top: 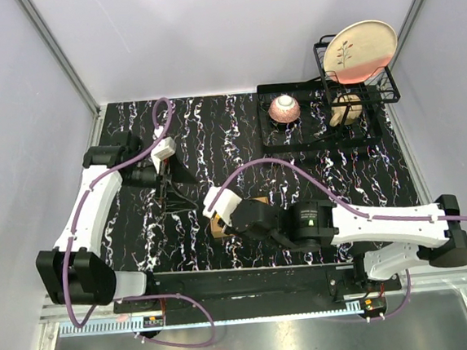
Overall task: Unpack the express box
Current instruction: Pick up the knife from the center of the board.
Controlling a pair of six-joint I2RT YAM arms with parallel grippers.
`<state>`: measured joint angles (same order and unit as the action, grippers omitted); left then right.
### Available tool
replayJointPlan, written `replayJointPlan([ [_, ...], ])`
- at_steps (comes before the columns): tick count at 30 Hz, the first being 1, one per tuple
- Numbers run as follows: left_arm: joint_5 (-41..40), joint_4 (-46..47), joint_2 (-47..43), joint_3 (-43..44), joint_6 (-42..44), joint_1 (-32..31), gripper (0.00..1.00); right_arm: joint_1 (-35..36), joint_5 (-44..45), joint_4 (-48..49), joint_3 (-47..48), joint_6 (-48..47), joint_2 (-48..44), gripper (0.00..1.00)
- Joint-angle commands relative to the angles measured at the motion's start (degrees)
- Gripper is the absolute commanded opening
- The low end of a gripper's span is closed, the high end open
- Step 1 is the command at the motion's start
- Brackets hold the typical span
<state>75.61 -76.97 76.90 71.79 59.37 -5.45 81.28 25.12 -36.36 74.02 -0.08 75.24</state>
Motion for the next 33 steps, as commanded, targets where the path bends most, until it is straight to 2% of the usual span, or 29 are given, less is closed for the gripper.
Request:
replayJointPlan([
  [1,7.26,-11.54,-4.12,3.97,1.02,-1.58,0.99,1.43,3.70,-2.40,2.36,-2.82,1.92,0.00],
  [9,5.42,-11.62,-6.77,1.78,0.83,-7.46,0.99,3.89,7.56,-3.45,6.04,-7.03,3.68,0.00],
  [18,4.37,-11.62,-2.90,1.95,-0.22,-7.99,0.99,7.84,11.52,-6.00,10.71,-11.69,7.81,0.00],
  [33,0.94,-11.54,-3.60,0.46,-3.39,-11.07,0.99,8.46,18.38,-6.88,12.99,-19.52,10.01,0.00],
])
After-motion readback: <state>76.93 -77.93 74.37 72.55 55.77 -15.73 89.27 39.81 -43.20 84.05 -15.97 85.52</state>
